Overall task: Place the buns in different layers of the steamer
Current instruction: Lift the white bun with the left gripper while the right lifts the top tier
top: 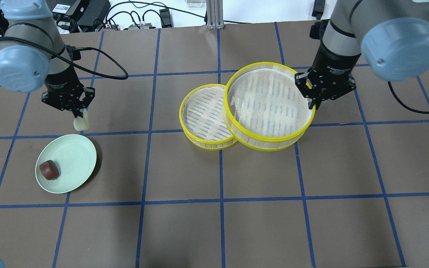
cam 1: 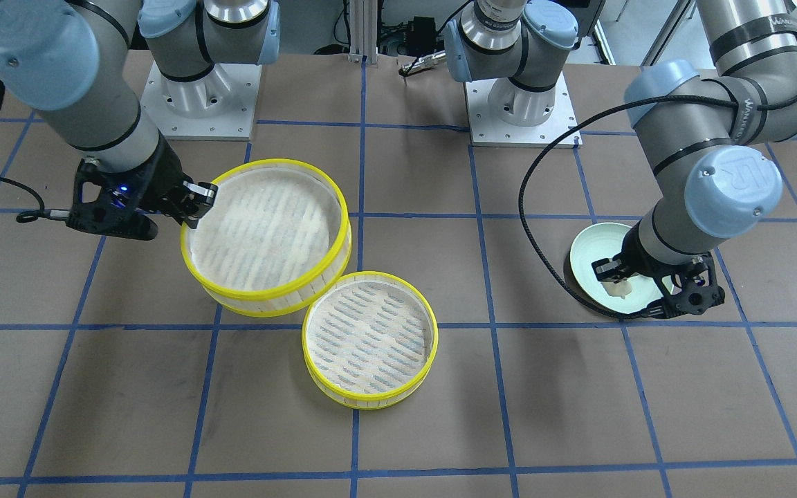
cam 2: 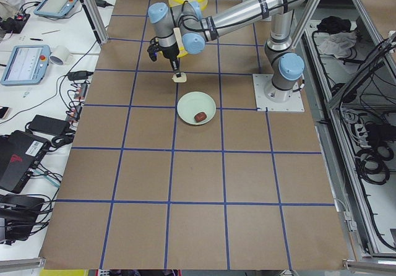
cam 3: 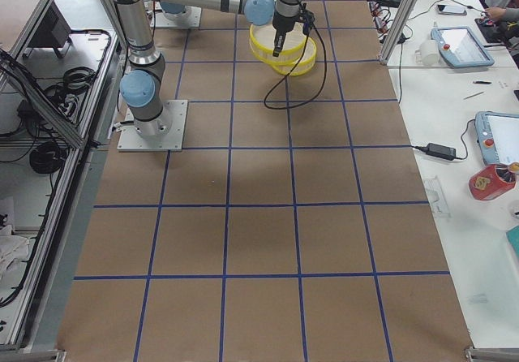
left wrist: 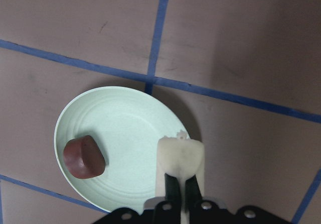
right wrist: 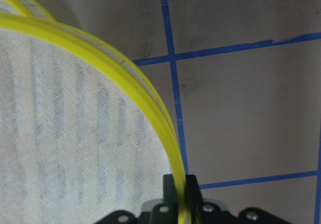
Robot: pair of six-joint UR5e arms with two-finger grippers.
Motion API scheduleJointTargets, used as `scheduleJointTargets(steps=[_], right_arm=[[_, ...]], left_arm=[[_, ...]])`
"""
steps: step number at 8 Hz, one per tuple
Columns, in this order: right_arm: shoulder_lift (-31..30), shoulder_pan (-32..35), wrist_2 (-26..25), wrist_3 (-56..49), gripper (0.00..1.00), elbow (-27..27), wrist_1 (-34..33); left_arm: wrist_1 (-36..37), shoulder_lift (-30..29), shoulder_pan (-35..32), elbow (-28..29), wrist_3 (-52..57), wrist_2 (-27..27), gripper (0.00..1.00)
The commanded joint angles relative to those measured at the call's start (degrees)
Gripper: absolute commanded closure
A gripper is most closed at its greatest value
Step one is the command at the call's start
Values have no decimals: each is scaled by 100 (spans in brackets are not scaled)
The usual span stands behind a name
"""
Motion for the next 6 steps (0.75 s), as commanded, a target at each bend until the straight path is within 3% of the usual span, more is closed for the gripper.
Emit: scheduleJointTargets(steps=[1,6], right_arm=[[-129,-504,-134,-778,91,-9,99],[-155,-619,-380,-877,91,0,195]], left_arm=[[41,-5,-665,181,-440,-127,100],[416,-110,-1465,428,-1749,-1820,100]])
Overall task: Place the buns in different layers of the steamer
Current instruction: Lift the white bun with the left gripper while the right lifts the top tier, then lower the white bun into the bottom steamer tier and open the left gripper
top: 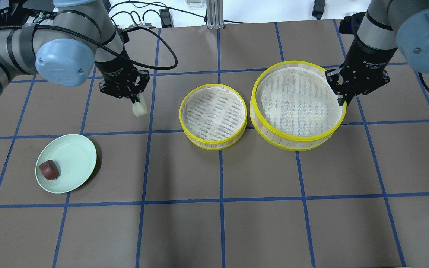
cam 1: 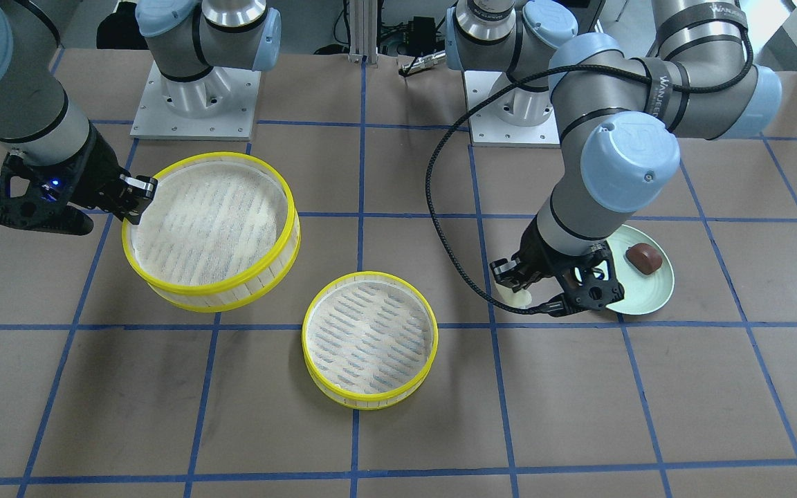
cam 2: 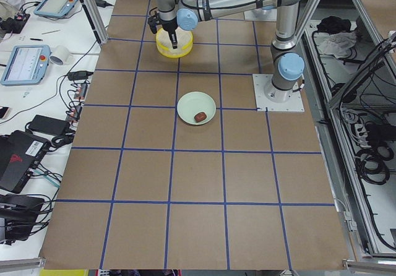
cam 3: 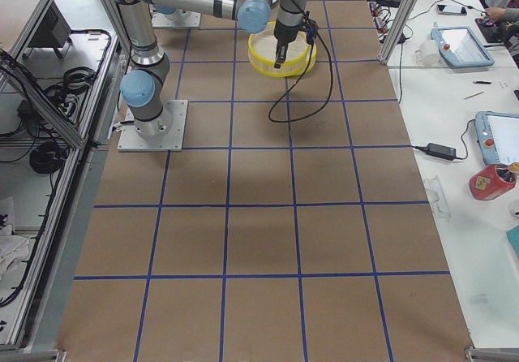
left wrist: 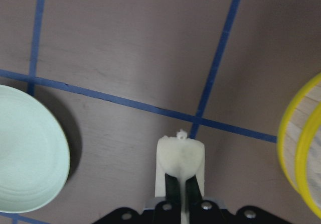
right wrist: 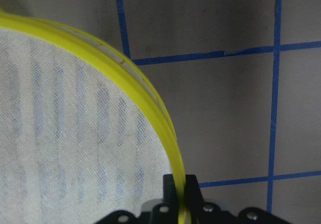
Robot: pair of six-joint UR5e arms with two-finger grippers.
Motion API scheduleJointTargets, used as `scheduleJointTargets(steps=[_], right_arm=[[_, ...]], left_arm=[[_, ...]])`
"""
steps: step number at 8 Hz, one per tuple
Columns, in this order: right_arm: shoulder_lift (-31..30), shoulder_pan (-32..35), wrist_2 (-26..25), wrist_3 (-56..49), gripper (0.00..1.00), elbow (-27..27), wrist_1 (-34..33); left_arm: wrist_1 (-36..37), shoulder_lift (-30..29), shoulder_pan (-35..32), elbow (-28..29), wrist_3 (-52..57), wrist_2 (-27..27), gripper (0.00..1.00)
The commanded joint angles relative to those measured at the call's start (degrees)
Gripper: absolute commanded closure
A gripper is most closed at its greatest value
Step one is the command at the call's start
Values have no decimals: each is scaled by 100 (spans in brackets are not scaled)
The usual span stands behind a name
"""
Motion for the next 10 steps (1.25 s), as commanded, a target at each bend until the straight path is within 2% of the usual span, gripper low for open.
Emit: scheduleJointTargets(steps=[1,3,6,8,9,10], right_arm=[[-13,-8,-25,30,91,1,91],[-13,-8,-34,57,91,1,109],[-13,-8,-52,57,91,1,118],[-13,-8,-200,57,91,1,127],[-22,-8,-201,57,91,1,144],[-22,-8,-201,57,91,1,144]], left_arm=[[500,-139,-408,48,-555,-800,100],[947,-332,-601,39,-932,-1213,100],[2019,-1025,-1067,39,-1461,-1426,100],[2023,-1194,-1077,-30,-1427,-1426,100],[2031,-1256,-1077,-31,-1444,-1426,70],[2032,-1256,-1077,-31,-1462,-1426,28]])
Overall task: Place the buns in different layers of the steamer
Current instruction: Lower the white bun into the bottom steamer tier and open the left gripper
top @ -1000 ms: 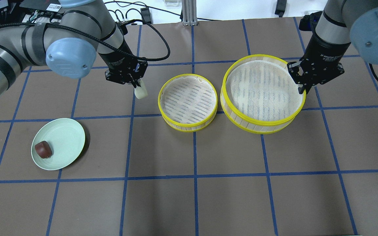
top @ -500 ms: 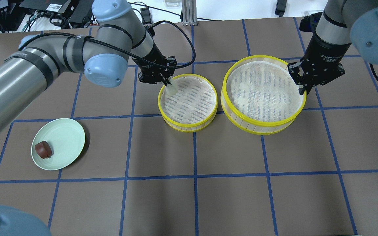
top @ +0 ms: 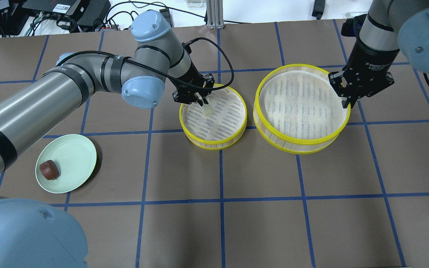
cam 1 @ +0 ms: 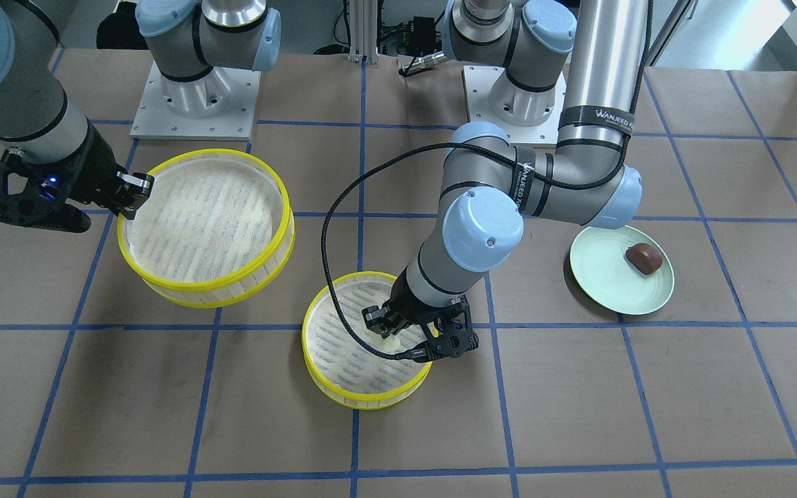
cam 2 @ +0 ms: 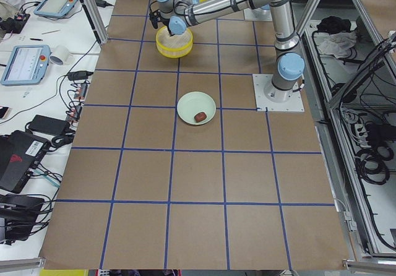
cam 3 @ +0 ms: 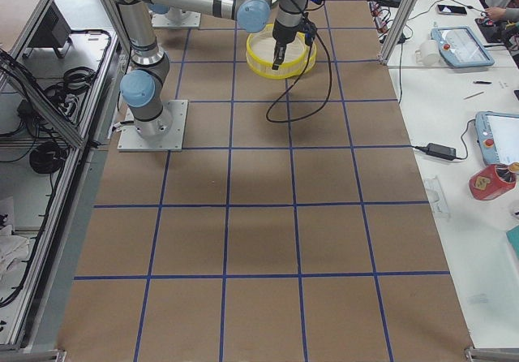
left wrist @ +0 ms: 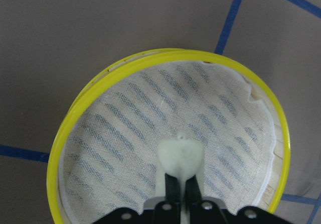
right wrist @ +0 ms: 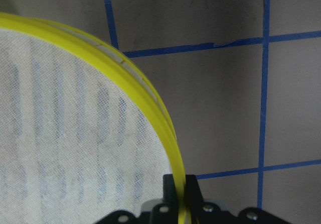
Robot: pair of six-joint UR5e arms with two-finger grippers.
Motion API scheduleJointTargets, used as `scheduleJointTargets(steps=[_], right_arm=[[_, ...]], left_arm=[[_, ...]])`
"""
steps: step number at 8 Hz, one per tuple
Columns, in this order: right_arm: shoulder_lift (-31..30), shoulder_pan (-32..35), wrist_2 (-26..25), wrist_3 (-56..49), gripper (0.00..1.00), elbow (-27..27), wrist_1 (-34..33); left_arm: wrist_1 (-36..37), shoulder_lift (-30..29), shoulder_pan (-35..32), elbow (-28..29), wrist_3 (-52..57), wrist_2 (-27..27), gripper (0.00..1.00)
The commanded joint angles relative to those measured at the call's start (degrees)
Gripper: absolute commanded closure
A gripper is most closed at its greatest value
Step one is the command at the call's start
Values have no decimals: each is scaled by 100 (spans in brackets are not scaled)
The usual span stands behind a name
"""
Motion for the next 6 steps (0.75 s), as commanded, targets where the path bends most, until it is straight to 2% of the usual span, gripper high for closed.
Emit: scheduleJointTargets(steps=[1,4,6], right_arm=[[-4,0,-29,0,91,0,12],[-13,0,-29,9,91,0,20],[-13,0,-29,9,91,0,12]], left_arm=[[20,-56,-15,-14,-19,5,2],[11,49,-15,3,-45,14,0],[-85,364,2,47,-81,136,0]])
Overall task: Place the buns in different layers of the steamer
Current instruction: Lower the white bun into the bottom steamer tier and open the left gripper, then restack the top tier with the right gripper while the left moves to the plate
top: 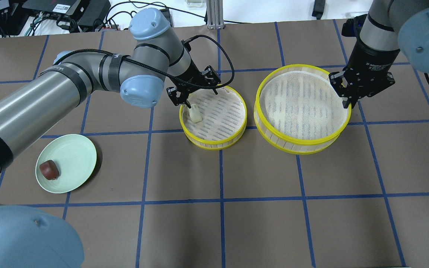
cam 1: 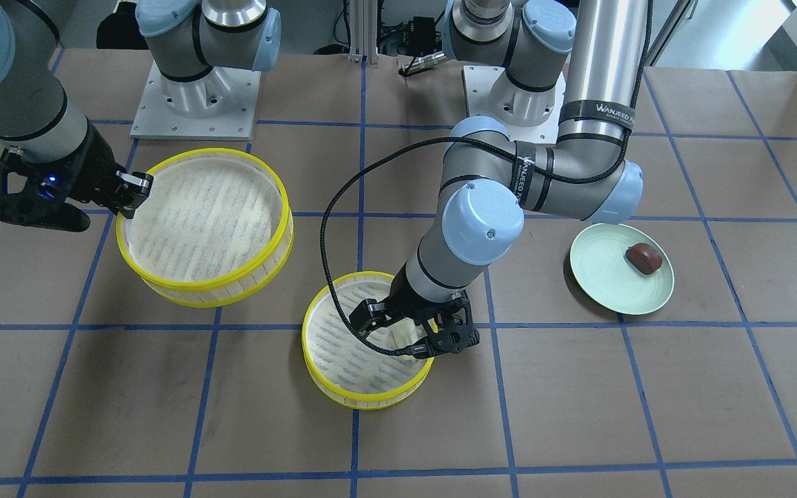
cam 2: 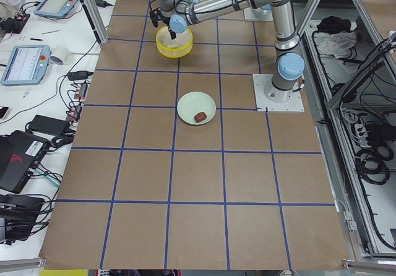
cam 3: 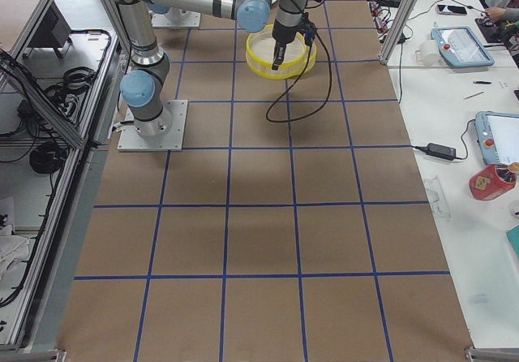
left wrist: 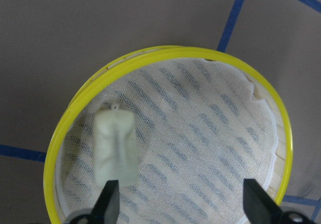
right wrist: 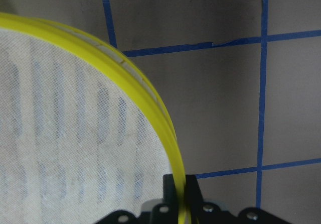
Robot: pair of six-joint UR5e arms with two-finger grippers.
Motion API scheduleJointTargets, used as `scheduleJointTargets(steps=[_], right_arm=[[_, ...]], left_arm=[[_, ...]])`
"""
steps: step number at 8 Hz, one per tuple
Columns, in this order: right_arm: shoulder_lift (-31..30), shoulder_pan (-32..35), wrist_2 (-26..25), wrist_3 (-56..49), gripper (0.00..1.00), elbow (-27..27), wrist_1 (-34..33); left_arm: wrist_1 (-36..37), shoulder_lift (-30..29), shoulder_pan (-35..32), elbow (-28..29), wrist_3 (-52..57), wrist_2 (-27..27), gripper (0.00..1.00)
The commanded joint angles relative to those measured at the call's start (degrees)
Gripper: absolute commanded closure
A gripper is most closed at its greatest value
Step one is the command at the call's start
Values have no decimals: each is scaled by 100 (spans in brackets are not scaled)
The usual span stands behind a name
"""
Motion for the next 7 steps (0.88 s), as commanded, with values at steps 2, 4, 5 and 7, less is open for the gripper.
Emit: scheduleJointTargets(steps=[2,4,5,7], right_arm=[[-5,9,105,79,91,0,-90],[161,87,332,902,91,-166,-318],[310,323,351,1167,91,-237,-389],[818,1077,334,2395,91,-307,-1036]], left_arm=[[-787,569,113,30,345,972,0],[-1472,938,637,-40,1047,1160,0],[-1946,1166,1041,-40,1390,1457,0],[-2406,1326,1911,-49,1753,1626,0]])
